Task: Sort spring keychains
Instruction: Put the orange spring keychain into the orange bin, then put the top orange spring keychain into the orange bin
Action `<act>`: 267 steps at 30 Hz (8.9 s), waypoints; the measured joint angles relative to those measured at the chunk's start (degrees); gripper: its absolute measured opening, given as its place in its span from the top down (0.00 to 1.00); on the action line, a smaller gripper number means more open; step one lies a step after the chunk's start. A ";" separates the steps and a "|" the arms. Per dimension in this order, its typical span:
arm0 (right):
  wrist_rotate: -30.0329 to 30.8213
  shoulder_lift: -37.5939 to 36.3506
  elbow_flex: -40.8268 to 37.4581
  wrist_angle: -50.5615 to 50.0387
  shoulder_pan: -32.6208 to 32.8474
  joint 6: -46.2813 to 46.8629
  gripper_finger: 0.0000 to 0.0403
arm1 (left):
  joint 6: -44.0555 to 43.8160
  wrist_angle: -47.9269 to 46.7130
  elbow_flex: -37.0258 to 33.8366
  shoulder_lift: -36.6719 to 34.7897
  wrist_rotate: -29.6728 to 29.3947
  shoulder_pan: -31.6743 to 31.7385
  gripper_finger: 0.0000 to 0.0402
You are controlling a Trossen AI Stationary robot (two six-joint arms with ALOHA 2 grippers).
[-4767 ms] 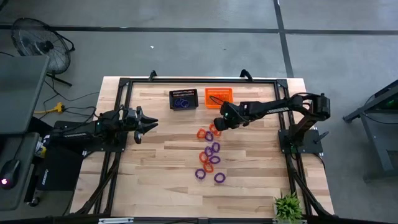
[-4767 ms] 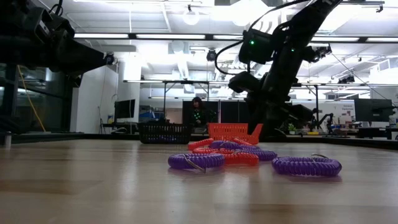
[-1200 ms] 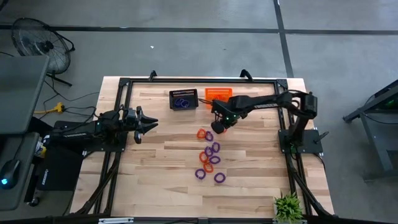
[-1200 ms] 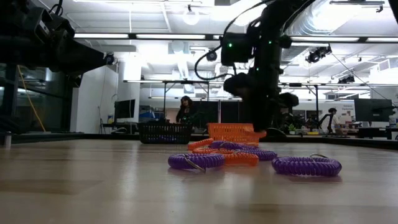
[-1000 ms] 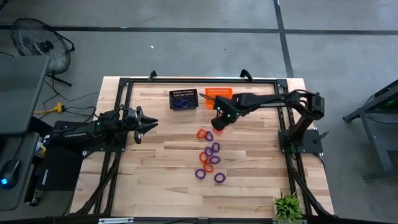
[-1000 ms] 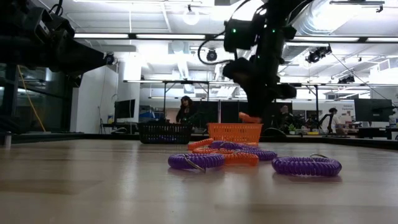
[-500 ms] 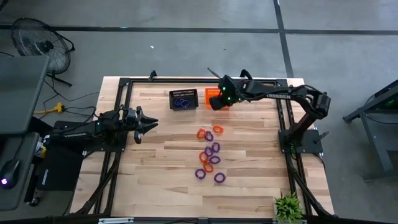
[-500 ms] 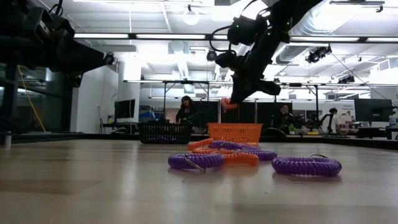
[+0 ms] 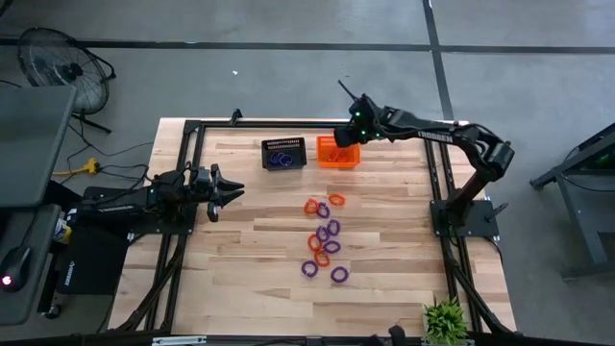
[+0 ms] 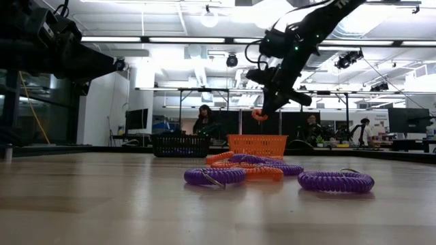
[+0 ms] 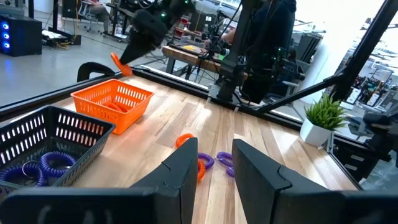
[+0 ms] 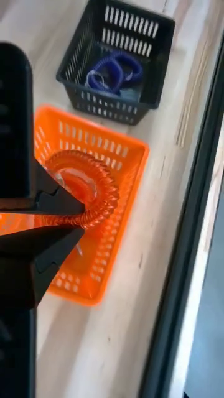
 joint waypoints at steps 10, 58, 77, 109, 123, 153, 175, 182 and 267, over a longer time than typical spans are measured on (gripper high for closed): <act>0.28 0.08 -0.45 -0.07 -0.69 -3.04 0.94 | 0.00 0.00 0.00 -0.01 0.00 0.00 0.75; -9.90 0.14 -0.52 -4.40 21.25 -41.00 0.72 | 0.00 0.01 0.00 0.01 0.00 0.00 0.75; -3.88 2.71 -0.44 -8.73 26.41 -45.56 0.56 | 0.00 0.01 0.00 0.00 0.00 0.00 0.75; -3.67 15.28 -0.35 -5.83 26.85 -39.99 0.53 | 0.02 0.01 0.00 0.02 0.00 0.00 0.75; -2.17 16.34 -0.31 -5.85 26.85 -36.32 0.70 | 0.02 0.01 0.00 0.00 0.00 0.00 0.75; -3.49 6.17 -0.62 -8.33 26.34 -30.37 0.94 | 0.02 -0.01 0.00 0.00 -0.02 0.00 0.75; -1.22 -2.68 -0.46 0.85 14.01 -32.36 0.93 | 0.00 0.01 0.00 0.00 -0.02 0.00 0.75; -1.14 -2.57 -0.42 7.22 9.05 -29.44 0.93 | 0.00 0.01 0.00 -0.01 -0.02 0.00 0.75; -7.59 13.30 -0.42 12.89 31.61 -47.04 0.53 | 0.00 0.01 0.00 -0.01 -0.02 0.00 0.75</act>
